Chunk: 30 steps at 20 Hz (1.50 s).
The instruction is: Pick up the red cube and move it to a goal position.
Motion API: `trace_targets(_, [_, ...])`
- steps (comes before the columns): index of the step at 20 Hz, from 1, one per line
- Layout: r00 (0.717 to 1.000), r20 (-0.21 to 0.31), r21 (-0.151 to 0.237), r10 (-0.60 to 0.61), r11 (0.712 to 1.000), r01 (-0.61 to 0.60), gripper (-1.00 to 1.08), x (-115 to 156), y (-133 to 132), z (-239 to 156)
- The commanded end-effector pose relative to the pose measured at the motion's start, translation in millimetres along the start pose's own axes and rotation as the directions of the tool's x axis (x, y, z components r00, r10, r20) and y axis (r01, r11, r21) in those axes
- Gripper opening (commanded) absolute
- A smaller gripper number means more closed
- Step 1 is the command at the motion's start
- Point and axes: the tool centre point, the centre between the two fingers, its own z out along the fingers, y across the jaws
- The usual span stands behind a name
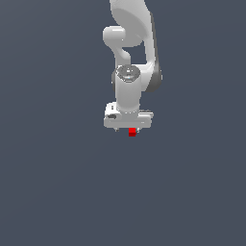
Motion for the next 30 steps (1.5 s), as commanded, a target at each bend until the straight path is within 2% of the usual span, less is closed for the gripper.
trace_targets(1, [1.000,0.003,-0.003,-0.001,1.000,0.001,1.00,-12.7,-5.4,19.2])
trace_targets(8, [1.000,0.008,-0.009,-0.002,1.000,0.002,1.00,-44.9,-19.2,70.7])
trace_targets(14, [1.000,0.011,-0.014,-0.003,1.000,0.003,1.00,-61.3,-26.6,99.4])
trace_targets(26, [1.000,0.012,-0.015,-0.003,1.000,0.003,1.00,-65.0,-29.1,108.7])
trace_targets(27, [1.000,0.012,-0.015,-0.003,1.000,0.003,-1.00,-65.0,-29.1,108.7])
trace_targets(30, [1.000,0.012,-0.015,-0.003,1.000,0.003,-1.00,-65.0,-29.1,108.7])
